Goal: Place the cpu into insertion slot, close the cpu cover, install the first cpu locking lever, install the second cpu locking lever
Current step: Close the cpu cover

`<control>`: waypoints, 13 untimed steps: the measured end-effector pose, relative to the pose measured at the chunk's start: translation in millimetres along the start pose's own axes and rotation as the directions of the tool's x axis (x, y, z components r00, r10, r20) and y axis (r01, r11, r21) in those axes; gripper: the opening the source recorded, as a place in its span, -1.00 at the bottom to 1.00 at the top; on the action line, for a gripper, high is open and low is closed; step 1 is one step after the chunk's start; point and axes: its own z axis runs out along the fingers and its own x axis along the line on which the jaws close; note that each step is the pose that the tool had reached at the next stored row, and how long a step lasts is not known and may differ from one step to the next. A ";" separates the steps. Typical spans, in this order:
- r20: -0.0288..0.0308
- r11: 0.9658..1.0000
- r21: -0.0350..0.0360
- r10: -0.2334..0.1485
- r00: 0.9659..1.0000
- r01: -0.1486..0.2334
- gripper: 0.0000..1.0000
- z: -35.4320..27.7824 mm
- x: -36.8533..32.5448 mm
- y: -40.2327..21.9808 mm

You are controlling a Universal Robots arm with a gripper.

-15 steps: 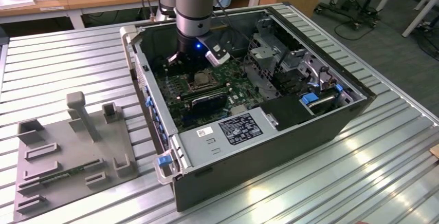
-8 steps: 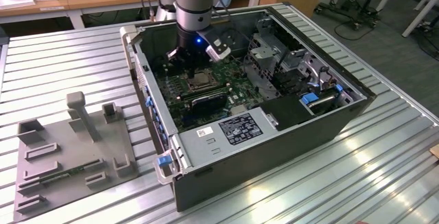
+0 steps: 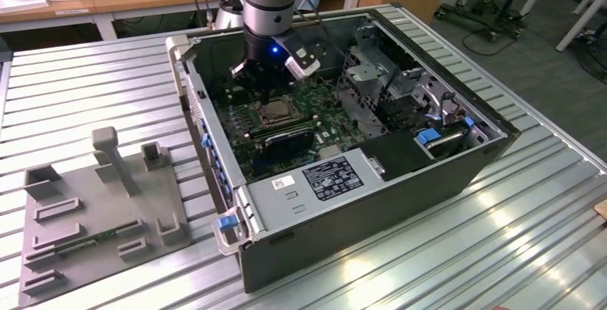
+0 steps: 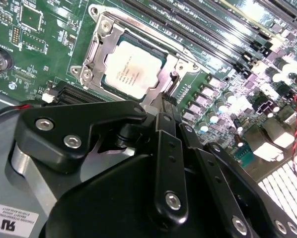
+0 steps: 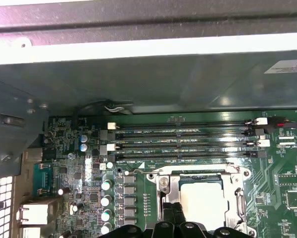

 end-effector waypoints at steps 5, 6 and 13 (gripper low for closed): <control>0.000 1.000 0.000 0.000 1.000 0.000 -0.79 -3.6 -0.1 0.4; 0.000 1.000 0.000 0.000 1.000 0.000 -0.79 -3.7 -0.1 0.4; 0.000 1.000 0.000 0.000 1.000 0.000 -0.79 -8.2 -0.1 0.8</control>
